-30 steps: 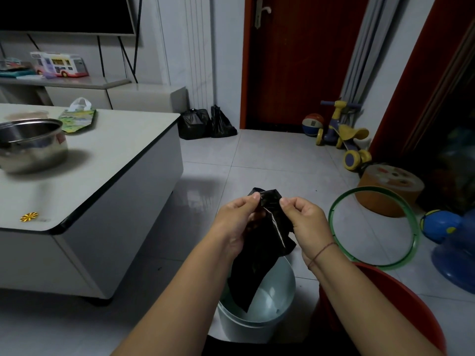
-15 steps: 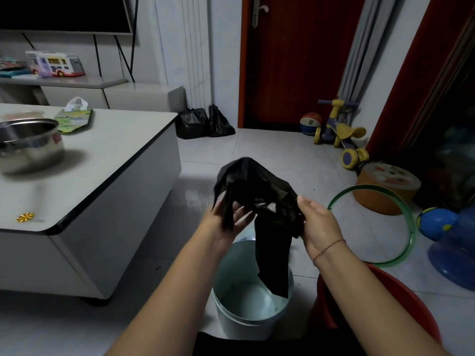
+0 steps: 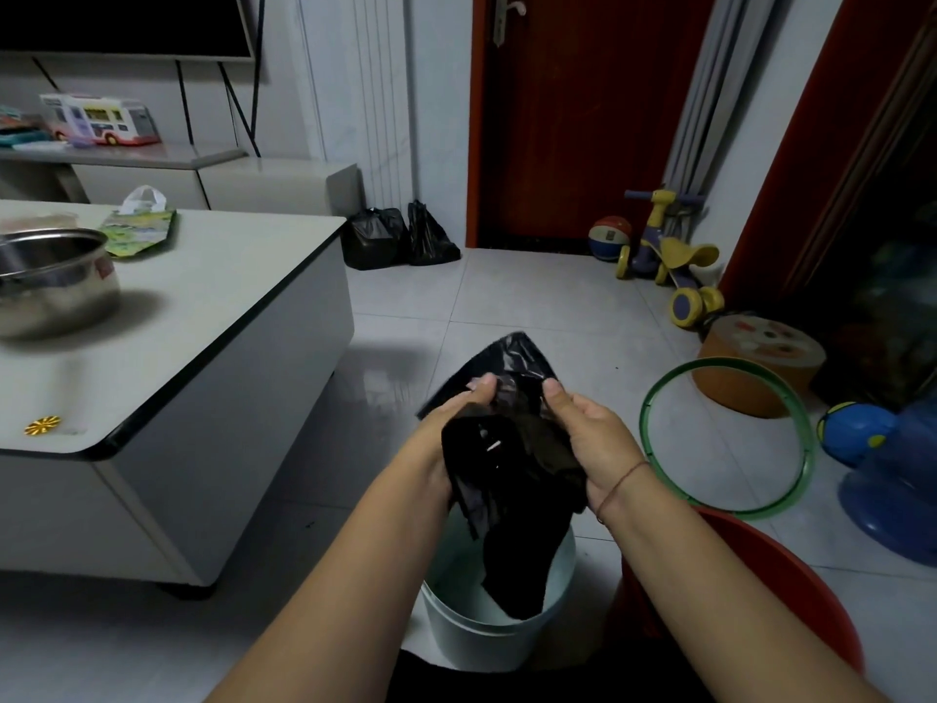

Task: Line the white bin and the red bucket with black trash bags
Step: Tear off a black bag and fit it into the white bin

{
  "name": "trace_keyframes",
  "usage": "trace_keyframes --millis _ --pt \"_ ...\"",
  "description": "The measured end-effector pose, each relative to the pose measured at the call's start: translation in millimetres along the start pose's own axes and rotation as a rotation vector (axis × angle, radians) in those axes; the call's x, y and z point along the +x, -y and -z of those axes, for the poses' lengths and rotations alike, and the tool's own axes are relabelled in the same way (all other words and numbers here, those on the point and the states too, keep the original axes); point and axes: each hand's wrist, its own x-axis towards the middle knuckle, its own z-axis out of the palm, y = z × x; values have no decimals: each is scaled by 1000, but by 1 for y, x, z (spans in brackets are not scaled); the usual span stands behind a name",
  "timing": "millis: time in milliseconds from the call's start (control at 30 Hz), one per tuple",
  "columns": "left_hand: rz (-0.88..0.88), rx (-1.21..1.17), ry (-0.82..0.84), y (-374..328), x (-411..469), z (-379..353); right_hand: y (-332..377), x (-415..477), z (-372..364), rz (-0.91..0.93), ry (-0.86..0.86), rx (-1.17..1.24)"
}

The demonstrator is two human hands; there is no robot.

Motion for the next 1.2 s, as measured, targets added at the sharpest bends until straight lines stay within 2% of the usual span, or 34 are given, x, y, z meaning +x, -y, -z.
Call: trace_keyframes --millis 67,133,300,533,700,933,1100,1200 --pt "67 -203 -41 -3 1 2 1 4 4 -99 23 189" --pt "51 -369 -90 -5 7 8 1 7 9 -202 24 350" --pt "54 -498 -208 -7 14 24 0 15 25 -262 -23 470" --pt "80 -407 -193 -7 15 29 -2 24 36 -295 -93 554" --pt "-64 -216 -216 -1 23 35 -5 29 43 -339 -154 488" --pt "-117 -235 -267 0 30 54 -6 32 54 -179 -226 209" --pt "-52 -340 -350 -4 32 82 -11 36 91 -236 -361 337" --pt "-137 -326 -436 -1 35 85 -18 42 97 -159 -423 360"
